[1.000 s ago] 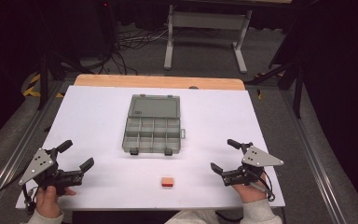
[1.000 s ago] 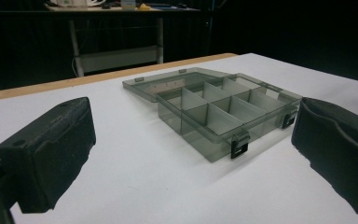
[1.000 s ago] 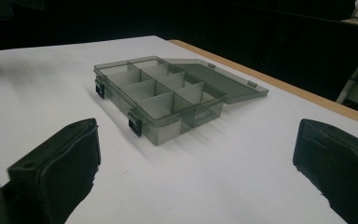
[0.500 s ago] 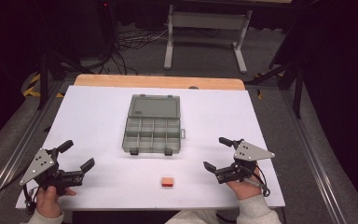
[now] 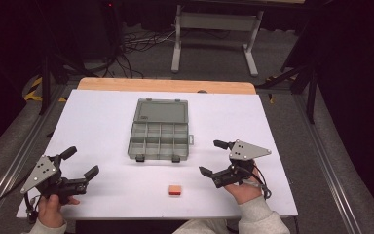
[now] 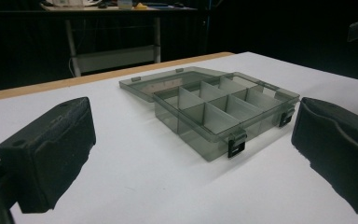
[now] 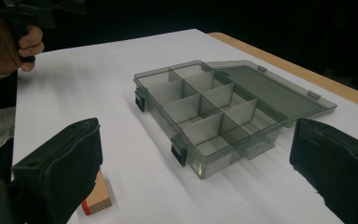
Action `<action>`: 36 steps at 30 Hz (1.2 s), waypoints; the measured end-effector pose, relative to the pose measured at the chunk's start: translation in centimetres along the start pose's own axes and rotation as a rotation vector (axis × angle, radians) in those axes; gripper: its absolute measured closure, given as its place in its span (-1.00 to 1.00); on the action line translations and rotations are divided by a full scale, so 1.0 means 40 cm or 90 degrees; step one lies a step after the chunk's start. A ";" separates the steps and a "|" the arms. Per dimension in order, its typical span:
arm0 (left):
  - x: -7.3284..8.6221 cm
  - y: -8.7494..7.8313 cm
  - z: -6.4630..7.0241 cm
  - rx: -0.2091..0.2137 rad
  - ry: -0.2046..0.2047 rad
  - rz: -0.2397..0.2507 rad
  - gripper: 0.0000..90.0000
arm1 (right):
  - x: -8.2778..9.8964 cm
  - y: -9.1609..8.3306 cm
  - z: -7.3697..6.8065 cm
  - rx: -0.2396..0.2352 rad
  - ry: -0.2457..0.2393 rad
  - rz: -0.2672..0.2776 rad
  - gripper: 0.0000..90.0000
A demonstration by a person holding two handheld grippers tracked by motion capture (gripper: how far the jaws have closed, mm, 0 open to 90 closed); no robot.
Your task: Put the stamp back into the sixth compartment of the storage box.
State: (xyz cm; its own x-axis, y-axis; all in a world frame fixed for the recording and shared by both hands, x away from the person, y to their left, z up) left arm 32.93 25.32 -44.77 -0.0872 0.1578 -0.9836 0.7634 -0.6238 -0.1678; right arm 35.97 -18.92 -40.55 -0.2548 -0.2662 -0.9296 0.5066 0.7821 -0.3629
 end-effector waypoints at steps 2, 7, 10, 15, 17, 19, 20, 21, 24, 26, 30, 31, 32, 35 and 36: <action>0.000 0.000 0.000 0.001 -0.001 0.004 -0.99 | -0.006 0.007 -0.005 -0.010 0.001 -0.003 -0.93; -0.001 0.000 0.001 0.003 0.001 0.004 -0.99 | -0.022 0.026 -0.020 -0.033 -0.012 -0.012 -0.93; -0.001 0.000 0.002 0.003 0.001 0.003 -0.99 | -0.029 0.040 -0.029 -0.044 -0.025 -0.022 -0.92; 0.000 0.000 0.001 0.002 0.001 0.003 -0.99 | -0.035 0.058 -0.037 -0.054 -0.036 -0.032 -0.92; 0.000 0.001 0.002 0.003 0.002 0.003 -0.99 | -0.041 0.072 -0.045 -0.063 -0.044 -0.039 -0.92; 0.000 0.001 0.002 0.003 0.000 0.003 -0.99 | -0.044 0.080 -0.048 -0.067 -0.048 -0.044 -0.91; 0.000 0.001 0.002 0.003 0.000 0.003 -0.99 | -0.046 0.086 -0.051 -0.071 -0.050 -0.048 -0.91; 0.000 0.001 0.002 0.003 0.000 0.003 -0.99 | -0.046 0.086 -0.051 -0.071 -0.050 -0.048 -0.91; 0.000 0.002 0.002 0.004 0.000 0.003 -0.99 | -0.052 0.100 -0.058 -0.080 -0.059 -0.057 -0.89; 0.000 0.002 0.003 0.003 -0.001 0.003 -0.99 | -0.055 0.109 -0.063 -0.084 -0.065 -0.063 -0.87; 0.000 0.001 0.002 0.003 -0.001 0.002 -0.99 | -0.059 0.125 -0.074 -0.097 -0.080 -0.074 -0.81; 0.001 0.001 0.001 0.003 0.001 0.002 -0.99 | -0.060 0.133 -0.078 -0.104 -0.081 -0.083 -0.78; 0.001 0.001 0.001 0.003 -0.001 0.003 -0.99 | -0.060 0.133 -0.078 -0.104 -0.081 -0.083 -0.78; 0.000 0.001 0.001 0.003 0.002 0.002 -0.99 | -0.061 0.151 -0.089 -0.117 -0.082 -0.101 -0.73; 0.000 0.001 0.001 0.003 0.002 0.002 -0.99 | -0.062 0.155 -0.092 -0.121 -0.083 -0.104 -0.72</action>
State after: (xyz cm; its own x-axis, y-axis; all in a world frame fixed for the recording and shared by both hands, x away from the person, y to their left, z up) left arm 32.93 25.29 -44.79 -0.0828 0.1577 -0.9840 0.7606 -0.6280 -0.1646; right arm 36.71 -11.34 -40.28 -0.2059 -0.4585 -0.8645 0.3010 0.8109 -0.5018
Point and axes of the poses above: each handheld gripper's, and its own axes: y roughly forward along the jaws, x roughly out of its underside, z roughly to its right, the point moved 4 cm from there along y, roughly forward along the jaws, and after that the axes turned 7 degrees about y, right-handed, at the moved point
